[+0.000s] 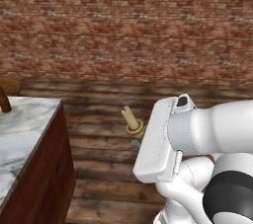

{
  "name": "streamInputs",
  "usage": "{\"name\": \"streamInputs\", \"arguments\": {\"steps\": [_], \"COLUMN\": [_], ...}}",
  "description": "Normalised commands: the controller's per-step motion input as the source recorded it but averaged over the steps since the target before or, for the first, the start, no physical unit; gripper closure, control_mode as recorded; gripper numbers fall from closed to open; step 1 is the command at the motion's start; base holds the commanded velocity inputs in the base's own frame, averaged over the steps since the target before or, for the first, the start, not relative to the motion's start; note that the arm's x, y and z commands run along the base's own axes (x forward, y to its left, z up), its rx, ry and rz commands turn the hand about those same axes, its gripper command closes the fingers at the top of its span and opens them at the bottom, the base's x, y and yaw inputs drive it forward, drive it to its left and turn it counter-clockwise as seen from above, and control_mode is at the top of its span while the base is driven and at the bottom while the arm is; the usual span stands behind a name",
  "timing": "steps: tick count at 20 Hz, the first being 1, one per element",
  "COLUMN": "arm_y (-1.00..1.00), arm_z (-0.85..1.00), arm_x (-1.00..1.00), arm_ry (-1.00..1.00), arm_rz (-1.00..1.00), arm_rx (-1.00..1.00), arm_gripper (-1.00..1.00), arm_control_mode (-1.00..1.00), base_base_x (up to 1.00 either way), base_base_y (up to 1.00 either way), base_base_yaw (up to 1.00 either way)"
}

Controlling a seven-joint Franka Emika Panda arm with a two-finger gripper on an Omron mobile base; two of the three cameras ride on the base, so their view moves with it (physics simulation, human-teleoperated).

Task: Get the candle and the beer from the cabinet and move them to the dining counter.

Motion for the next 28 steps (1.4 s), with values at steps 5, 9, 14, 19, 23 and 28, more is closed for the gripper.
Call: {"name": "streamInputs", "arguments": {"steps": [5, 9, 14, 19, 23, 28], "arm_y": [0.0, 0.0, 0.0, 0.0, 0.0, 0.0], "arm_z": [0.0, 0.0, 0.0, 0.0, 0.0, 0.0], "arm_x": [0.0, 0.0, 0.0, 0.0, 0.0, 0.0], "arm_ry": [0.0, 0.0, 0.0, 0.0, 0.0, 0.0], "arm_rz": [0.0, 0.0, 0.0, 0.0, 0.0, 0.0], "arm_rx": [0.0, 0.0, 0.0, 0.0, 0.0, 0.0], "arm_gripper": [1.0, 1.0, 1.0, 1.0, 1.0, 1.0], "arm_control_mode": [1.0, 1.0, 1.0, 1.0, 1.0, 1.0], "base_base_x": [0.87, 0.86, 0.83, 0.82, 0.84, 0.83], "base_base_y": [-0.52, -0.51, -0.51, -0.5, -0.48, -0.48], "base_base_yaw": [0.35, 0.35, 0.36, 0.36, 0.37, 0.38]}}
